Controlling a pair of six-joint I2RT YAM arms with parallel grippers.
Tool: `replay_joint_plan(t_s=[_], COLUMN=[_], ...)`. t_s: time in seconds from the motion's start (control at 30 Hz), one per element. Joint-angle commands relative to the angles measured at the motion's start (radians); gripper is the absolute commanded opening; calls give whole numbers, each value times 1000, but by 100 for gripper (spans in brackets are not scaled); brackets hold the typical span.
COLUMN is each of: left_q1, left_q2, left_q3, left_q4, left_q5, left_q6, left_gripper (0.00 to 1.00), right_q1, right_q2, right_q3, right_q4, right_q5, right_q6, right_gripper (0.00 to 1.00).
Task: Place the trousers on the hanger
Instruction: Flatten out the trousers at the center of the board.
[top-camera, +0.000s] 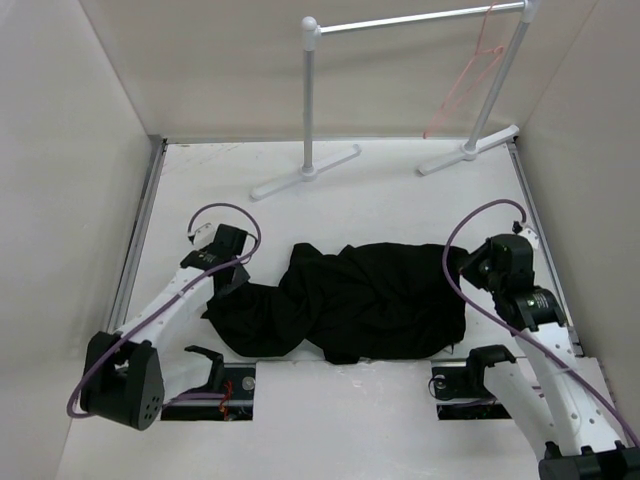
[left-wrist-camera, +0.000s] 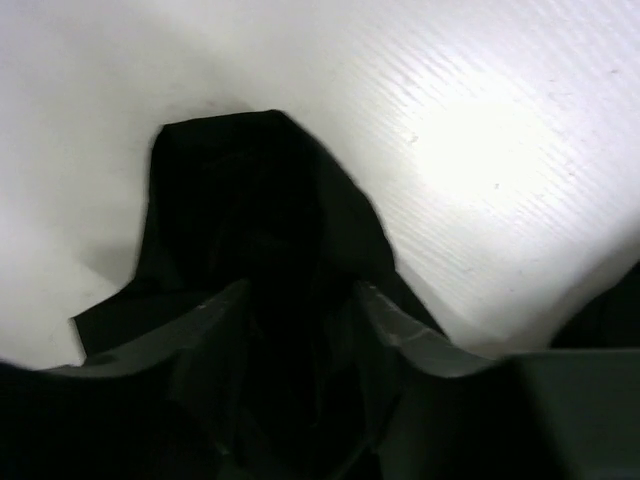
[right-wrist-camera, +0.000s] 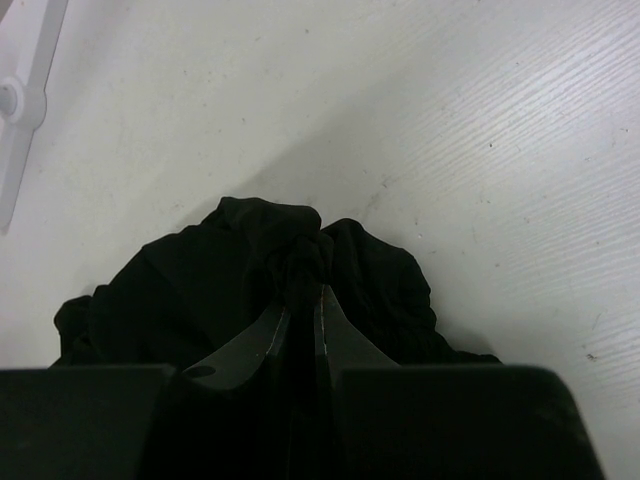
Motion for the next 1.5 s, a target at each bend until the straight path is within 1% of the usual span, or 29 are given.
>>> replay_joint_plan(t_s=[0.0,0.03,0.07,0.1,0.13,0.2,0.23,0.37,0.4,0.53,0.6,0.67,0.77,0.83,0.9,0.97,1.0,1.03,1.1,1.13,1.2,1.27,1.3,1.37,1.43,1.47], left_q1=[-14,-6,4,26,70,145,203,406,431,480,491,507,515,514,506,507,507,512,511,508,494,474,471,480,491,492], left_q2=[75,90,92,78,40,-58,-107,-181,-186,-178,-170,-164,-167,-154,-123,-88,-69,-51,-35,-34,-28,4,32,101,145,171], left_q3=[-22,-27,-29,-27,-15,46,106,417,488,742,818,884,956,976,949,874,831,794,768,769,777,766,745,697,695,720], left_q4=[120,137,144,140,132,108,80,-3,-12,-35,-46,-58,-66,-55,-34,-14,-6,-4,-9,-12,2,46,74,112,120,127], left_q5=[100,123,134,134,143,159,168,224,225,157,136,71,-91,-171,-220,-236,-230,-223,-234,-252,-339,-416,-433,-420,-334,-284], left_q6=[-16,-16,-17,-19,-21,-14,-10,19,24,27,30,51,81,133,174,187,185,179,183,191,248,321,343,337,262,245], left_gripper=[34,25,15,9,5,3,3,2,2,3,3,3,4,4,5,5,5,4,4,4,5,5,5,4,3,3], right_q1=[2,2,2,-6,-9,-17,-18,-15,-15,-11,-11,-11,-23,-20,-8,21,32,41,34,7,-72,-159,-167,-179,-239,-286], right_q2=[-1,-3,-4,-6,-7,-15,-16,-42,-55,-131,-174,-214,-253,-256,-239,-188,-152,-110,-50,-41,-61,-75,-67,-21,68,104], right_q3=[12,14,20,29,40,80,103,250,284,437,509,590,707,740,669,582,545,527,514,516,497,409,354,281,240,236], right_q4=[55,59,62,62,60,52,49,5,-9,-86,-118,-147,-179,-179,-156,-120,-80,-48,-15,-24,-40,-52,-44,-26,50,89], right_q5=[-5,-5,-8,-9,-9,-5,-5,-6,1,73,89,93,106,125,184,272,290,281,267,252,228,234,256,256,148,89], right_q6=[-5,-5,-7,-9,-9,-13,-16,-50,-61,-76,-75,-81,-102,-114,-130,-116,-107,-104,-113,-105,-114,-145,-145,-95,-67,-56], right_gripper=[8,7,7,7,6,6,5,4,4,4,4,4,4,5,5,4,4,4,4,3,4,4,3,2,1,1])
